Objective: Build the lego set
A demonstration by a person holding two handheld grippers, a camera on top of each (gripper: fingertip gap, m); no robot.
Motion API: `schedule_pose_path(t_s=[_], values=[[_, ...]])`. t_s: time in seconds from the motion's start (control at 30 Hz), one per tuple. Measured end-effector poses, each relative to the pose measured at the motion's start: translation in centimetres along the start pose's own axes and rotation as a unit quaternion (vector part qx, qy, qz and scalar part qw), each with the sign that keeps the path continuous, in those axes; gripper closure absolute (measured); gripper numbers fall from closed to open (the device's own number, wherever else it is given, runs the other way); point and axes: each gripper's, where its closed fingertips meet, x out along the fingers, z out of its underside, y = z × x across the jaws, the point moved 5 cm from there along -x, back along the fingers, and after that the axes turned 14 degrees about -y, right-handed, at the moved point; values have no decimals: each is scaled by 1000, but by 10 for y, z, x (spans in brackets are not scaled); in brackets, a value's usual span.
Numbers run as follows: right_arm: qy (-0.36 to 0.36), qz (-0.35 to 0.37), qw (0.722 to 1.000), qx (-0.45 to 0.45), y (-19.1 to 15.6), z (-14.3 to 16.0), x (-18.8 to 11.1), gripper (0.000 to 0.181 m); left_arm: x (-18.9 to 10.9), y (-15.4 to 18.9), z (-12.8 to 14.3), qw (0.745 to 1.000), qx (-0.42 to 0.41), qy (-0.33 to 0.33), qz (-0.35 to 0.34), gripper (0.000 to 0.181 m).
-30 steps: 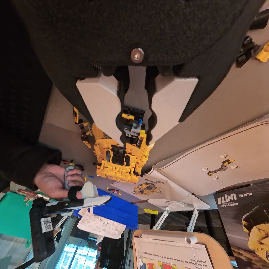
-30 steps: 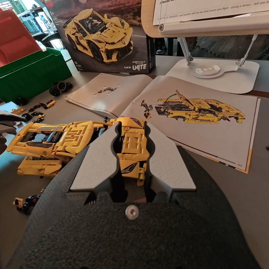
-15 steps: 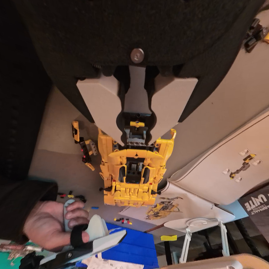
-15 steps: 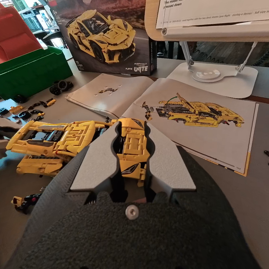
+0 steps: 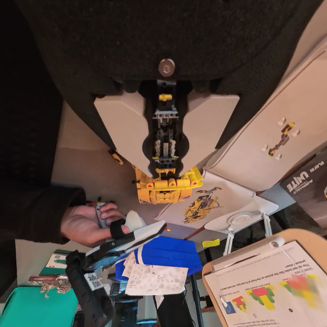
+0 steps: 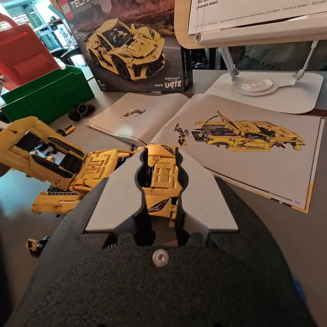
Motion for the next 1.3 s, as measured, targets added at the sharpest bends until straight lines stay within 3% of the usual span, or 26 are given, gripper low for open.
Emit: schedule_pose_path(t_s=[0.3, 0.67, 0.87, 1.03, 1.3], values=[[-1, -2, 1000, 3, 1, 0, 0, 150, 32, -4, -30, 998, 35, -44, 16, 159], [-2, -4, 1000, 1, 0, 0, 0, 151, 53, -5, -39, 997, 35, -59, 32, 159], [-3, -4, 1000, 0, 0, 0, -1, 151, 49, -6, -38, 997, 36, -64, 33, 158], [-4, -3, 1000, 0, 0, 1, -1, 151, 21, -7, -20, 998, 20, -61, 7, 154], [-9, 5, 1000, -7, 2, 3, 1, 151, -36, -5, 59, 998, -56, -15, -22, 150]])
